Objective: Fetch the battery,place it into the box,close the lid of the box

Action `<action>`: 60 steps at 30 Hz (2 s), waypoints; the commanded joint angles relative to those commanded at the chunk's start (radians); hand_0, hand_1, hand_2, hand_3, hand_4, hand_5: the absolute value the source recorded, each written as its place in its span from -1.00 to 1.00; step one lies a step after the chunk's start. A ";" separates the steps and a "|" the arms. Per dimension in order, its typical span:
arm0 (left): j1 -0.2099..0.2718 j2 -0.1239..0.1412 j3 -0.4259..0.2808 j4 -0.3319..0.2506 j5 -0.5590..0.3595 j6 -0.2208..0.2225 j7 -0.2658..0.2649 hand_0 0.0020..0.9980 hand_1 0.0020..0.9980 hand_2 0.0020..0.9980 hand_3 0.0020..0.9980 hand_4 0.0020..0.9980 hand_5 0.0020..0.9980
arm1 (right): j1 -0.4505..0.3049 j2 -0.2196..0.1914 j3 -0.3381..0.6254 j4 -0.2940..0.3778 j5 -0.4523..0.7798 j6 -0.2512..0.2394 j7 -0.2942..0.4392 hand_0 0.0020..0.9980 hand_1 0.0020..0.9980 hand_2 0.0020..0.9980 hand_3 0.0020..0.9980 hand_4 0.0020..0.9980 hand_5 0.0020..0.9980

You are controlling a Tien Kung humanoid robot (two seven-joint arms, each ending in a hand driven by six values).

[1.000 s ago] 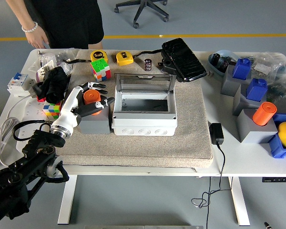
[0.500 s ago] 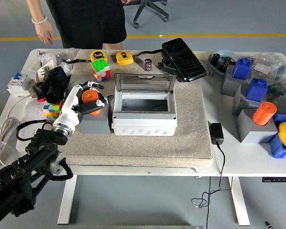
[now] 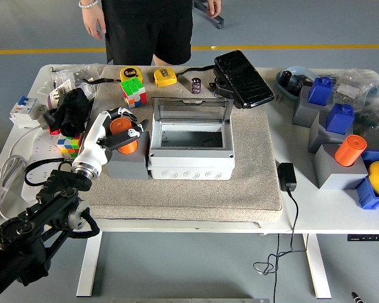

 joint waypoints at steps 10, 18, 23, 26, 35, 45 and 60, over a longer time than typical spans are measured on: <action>0.010 0.019 -0.024 -0.078 0.077 0.028 0.007 -0.61 -0.78 -0.75 -0.62 0.29 -1.00 | -0.002 0.000 0.001 0.000 0.005 -0.011 0.019 0.18 0.21 0.27 0.11 1.00 0.20; -0.045 0.086 0.097 -0.229 0.349 0.122 0.116 -0.69 -0.81 -0.77 -0.62 0.47 -1.00 | 0.000 -0.002 0.002 0.000 0.006 -0.012 0.021 0.18 0.21 0.27 0.11 1.00 0.20; -0.104 0.098 0.197 -0.262 0.527 0.162 0.199 -0.71 -0.84 -0.78 -0.61 0.91 -0.88 | 0.002 -0.003 0.004 0.001 0.006 -0.014 0.023 0.18 0.21 0.27 0.11 1.00 0.20; -0.134 0.089 0.243 -0.264 0.601 0.177 0.241 -0.71 -0.84 -0.79 -0.59 1.00 -0.79 | 0.002 -0.004 0.004 0.001 0.007 -0.014 0.023 0.18 0.20 0.27 0.10 1.00 0.19; -0.227 0.031 0.358 -0.232 0.812 0.203 0.378 -0.73 -0.86 -0.80 -0.52 1.00 -0.64 | 0.000 -0.005 -0.003 -0.001 0.011 -0.013 0.023 0.18 0.20 0.27 0.10 0.99 0.19; -0.334 -0.037 0.462 -0.152 0.920 0.191 0.481 -0.74 -0.86 -0.81 -0.38 1.00 -0.15 | 0.001 -0.006 -0.009 0.001 0.013 -0.017 0.023 0.18 0.20 0.27 0.10 0.98 0.17; -0.443 -0.116 0.592 0.003 0.929 0.166 0.513 -0.71 -0.83 -0.79 -0.21 1.00 0.03 | 0.003 -0.006 -0.020 0.004 0.016 -0.020 0.027 0.18 0.20 0.26 0.10 0.98 0.16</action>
